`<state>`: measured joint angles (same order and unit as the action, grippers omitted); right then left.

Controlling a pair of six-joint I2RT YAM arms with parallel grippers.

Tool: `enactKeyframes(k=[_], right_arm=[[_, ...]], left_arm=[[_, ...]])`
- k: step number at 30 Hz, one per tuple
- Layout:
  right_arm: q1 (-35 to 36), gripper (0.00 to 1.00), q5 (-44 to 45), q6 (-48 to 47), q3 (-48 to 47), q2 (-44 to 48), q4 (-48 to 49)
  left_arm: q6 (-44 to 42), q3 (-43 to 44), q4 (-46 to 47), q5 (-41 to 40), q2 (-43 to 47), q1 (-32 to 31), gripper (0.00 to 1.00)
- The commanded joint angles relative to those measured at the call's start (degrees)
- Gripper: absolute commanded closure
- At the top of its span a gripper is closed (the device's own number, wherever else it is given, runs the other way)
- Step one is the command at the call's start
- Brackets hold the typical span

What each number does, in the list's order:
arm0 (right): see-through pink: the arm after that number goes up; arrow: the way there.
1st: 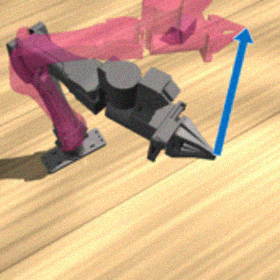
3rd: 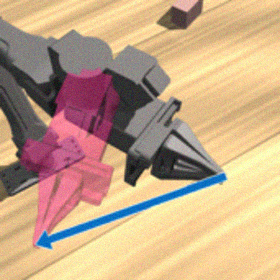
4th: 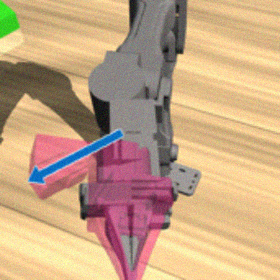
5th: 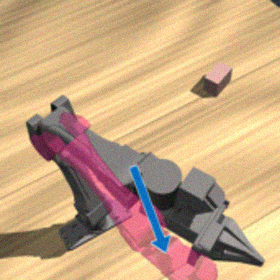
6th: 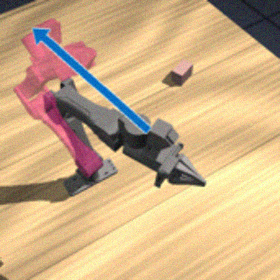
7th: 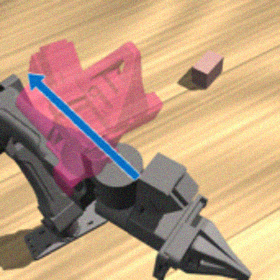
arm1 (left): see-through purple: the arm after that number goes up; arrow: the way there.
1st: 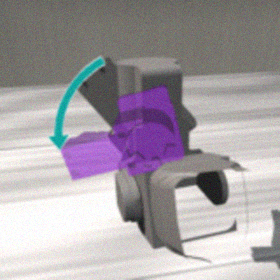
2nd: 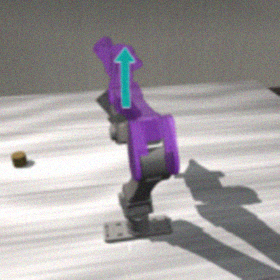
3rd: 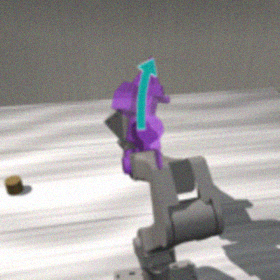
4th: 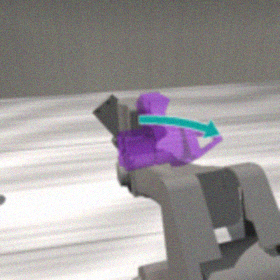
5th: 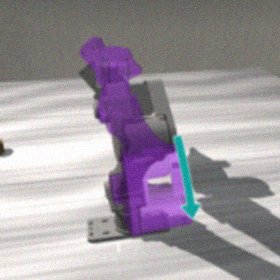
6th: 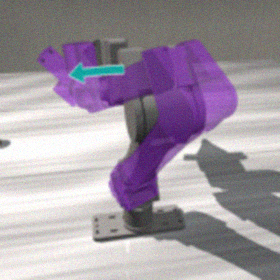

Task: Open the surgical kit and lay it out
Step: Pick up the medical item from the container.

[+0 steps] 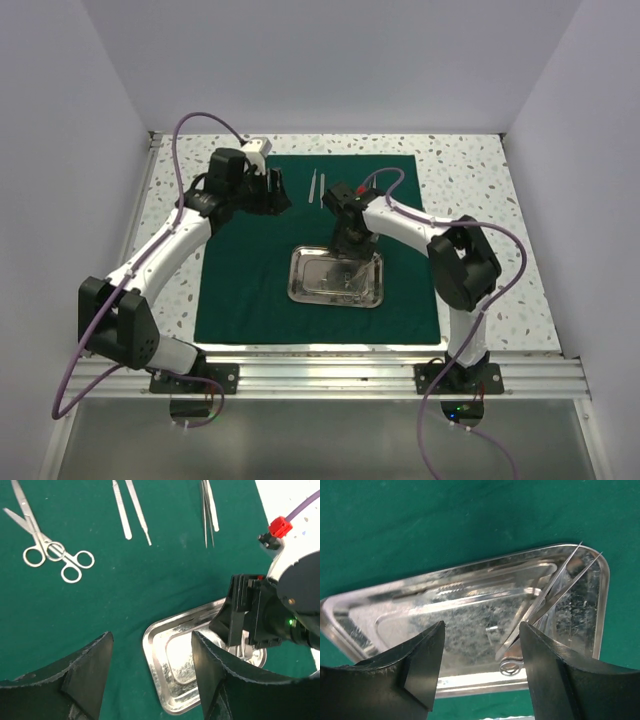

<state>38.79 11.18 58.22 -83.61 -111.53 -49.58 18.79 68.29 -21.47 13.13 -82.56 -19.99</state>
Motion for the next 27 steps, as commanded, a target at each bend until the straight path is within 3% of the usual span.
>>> enactKeyframes(k=[1, 11, 19, 22, 27], right_arm=[[-0.7, 0.36, 3.8, 3.1, -3.0, -1.5, -3.5], [-1.7, 0.36, 8.5, 4.0, 0.2, 4.8, -6.0], [-2.9, 0.38, 7.3, 4.7, 3.1, 3.6, -3.8], [-4.0, 0.4, 6.8, 4.5, 3.8, 3.3, -3.1], [-6.0, 0.52, 6.3, 3.4, 5.6, 3.7, -1.0]], left_arm=[[-4.0, 0.0, -1.5, -1.0, 3.9, 1.0, 0.33], [-3.1, -2.1, 0.6, 1.3, 4.4, 1.2, 0.34], [-3.1, -1.1, 0.0, 2.2, 3.2, 1.1, 0.34], [-3.0, -1.3, -0.1, 2.2, 3.1, 1.2, 0.35], [-3.1, -1.1, -0.2, 1.5, 2.8, 1.2, 0.35]])
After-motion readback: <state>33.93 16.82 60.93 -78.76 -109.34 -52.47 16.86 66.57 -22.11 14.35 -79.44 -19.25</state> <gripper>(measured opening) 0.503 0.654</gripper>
